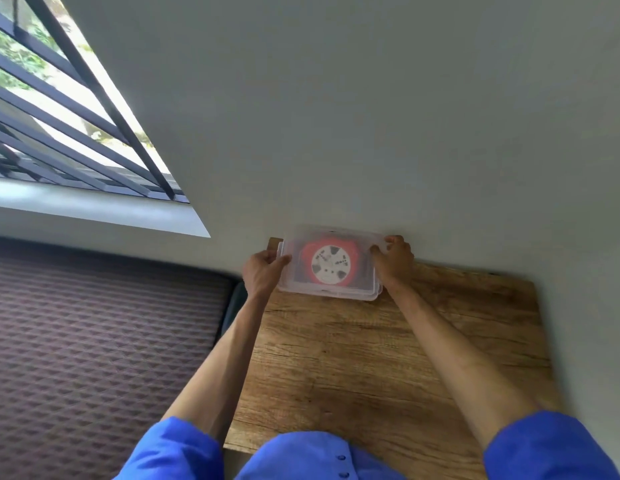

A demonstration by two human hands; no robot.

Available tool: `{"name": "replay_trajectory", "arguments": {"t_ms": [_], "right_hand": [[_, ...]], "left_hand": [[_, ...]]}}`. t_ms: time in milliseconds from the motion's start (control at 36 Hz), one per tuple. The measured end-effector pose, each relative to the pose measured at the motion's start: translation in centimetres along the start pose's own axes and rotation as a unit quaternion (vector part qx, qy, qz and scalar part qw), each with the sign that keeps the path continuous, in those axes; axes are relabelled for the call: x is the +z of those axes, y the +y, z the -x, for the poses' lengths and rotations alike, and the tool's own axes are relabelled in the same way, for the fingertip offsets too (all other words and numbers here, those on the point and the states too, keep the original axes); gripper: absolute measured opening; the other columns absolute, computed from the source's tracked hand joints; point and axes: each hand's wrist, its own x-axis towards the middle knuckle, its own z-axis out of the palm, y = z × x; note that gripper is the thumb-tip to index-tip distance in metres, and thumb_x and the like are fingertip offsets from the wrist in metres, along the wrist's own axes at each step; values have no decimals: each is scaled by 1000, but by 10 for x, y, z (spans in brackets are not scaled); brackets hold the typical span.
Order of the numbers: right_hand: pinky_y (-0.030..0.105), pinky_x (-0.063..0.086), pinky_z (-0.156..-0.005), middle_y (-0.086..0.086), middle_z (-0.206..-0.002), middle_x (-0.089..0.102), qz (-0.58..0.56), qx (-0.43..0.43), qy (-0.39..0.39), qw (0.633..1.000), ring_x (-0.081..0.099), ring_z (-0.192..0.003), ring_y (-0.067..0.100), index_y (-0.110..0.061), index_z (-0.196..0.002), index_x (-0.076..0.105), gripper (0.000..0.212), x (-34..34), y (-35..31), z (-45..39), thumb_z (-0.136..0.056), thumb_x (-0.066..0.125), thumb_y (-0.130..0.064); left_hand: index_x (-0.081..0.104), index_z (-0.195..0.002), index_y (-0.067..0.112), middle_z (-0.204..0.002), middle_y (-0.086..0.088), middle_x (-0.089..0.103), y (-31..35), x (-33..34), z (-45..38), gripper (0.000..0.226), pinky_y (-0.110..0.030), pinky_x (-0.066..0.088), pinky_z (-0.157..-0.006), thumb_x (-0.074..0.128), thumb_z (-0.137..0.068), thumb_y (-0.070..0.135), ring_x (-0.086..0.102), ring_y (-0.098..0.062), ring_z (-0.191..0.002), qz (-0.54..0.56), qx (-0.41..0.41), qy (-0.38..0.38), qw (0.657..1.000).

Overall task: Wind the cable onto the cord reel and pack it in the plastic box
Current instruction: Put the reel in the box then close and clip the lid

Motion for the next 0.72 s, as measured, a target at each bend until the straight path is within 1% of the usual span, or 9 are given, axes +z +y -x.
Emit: {"name": "replay_trajectory", "arguments": {"t_ms": [56, 111, 194, 278, 333, 389, 500, 611, 722], "right_hand": [[31, 50, -87, 14, -136, 68, -41, 64, -34, 997, 66, -119, 31, -7, -139, 62, 47, 0, 4, -4, -104, 61, -39], [27, 47, -82, 13, -133, 71, -68, 80, -42, 994, 68, -116, 30, -8, -138, 66, 49, -1, 7, -6, -106, 59, -44], [24, 42, -80, 13, -131, 73, -66, 70, -28, 995, 68, -116, 31, -7, -134, 70, 45, 0, 11, -8, -108, 56, -41], [23, 45, -69, 10, -128, 73, -104, 76, -21, 991, 66, -103, 25, -9, -133, 72, 38, 2, 15, -7, -107, 58, -35], [27, 54, -78, 9, -129, 74, -149, 90, -26, 984, 66, -101, 21, -11, -135, 70, 37, 2, 17, -5, -107, 59, -32], [40, 58, -95, 9, -129, 72, -206, 142, -61, 966, 69, -108, 26, -15, -141, 64, 40, 2, 18, -5, -107, 60, -34], [54, 51, -108, 14, -131, 65, -260, 239, -203, 913, 62, -121, 36, -21, -137, 60, 45, 1, 22, -4, -101, 65, -48], [58, 46, -115, 18, -137, 63, -333, 263, -225, 877, 58, -131, 39, -12, -142, 60, 60, -7, 38, -10, -92, 79, -40], [54, 45, -117, 18, -140, 64, -399, 282, -220, 844, 59, -132, 35, -7, -143, 58, 57, -14, 48, -14, -94, 80, -25]], "left_hand": [[85, -114, 8, -107, -13, 84, 2, 4, -3, 31, -48, 62, -96, 84, -96, 33, 78, -34, -105, -12, -2, 3, 1000], [84, -117, 7, -111, -15, 84, 5, 8, -6, 33, -50, 61, -99, 83, -97, 33, 77, -36, -108, -13, -4, 3, 1000], [83, -125, 6, -119, -17, 83, 8, 13, -6, 37, -52, 60, -102, 81, -99, 33, 76, -36, -113, -9, 6, -11, 1000], [82, -126, 5, -117, -18, 83, 9, 16, -5, 38, -53, 62, -100, 80, -100, 32, 77, -37, -110, 2, 4, -11, 1000], [81, -127, 5, -116, -18, 83, 8, 17, -3, 39, -53, 63, -99, 81, -100, 33, 77, -37, -109, 4, 2, -11, 1000], [81, -128, 5, -115, -18, 83, 7, 16, -3, 40, -52, 63, -99, 81, -99, 33, 78, -37, -109, 5, 0, -12, 1000], [77, -133, 5, -121, -16, 81, 7, 14, -5, 42, -51, 62, -102, 81, -100, 31, 76, -35, -113, 28, -11, -27, 999], [62, -148, 4, -139, -17, 72, 9, 15, -7, 47, -55, 61, -107, 73, -107, 24, 73, -36, -123, 100, -68, -99, 988], [54, -152, 0, -145, -23, 68, 12, 16, -11, 49, -58, 58, -108, 69, -110, 18, 69, -44, -130, 147, -105, -138, 974]]}}
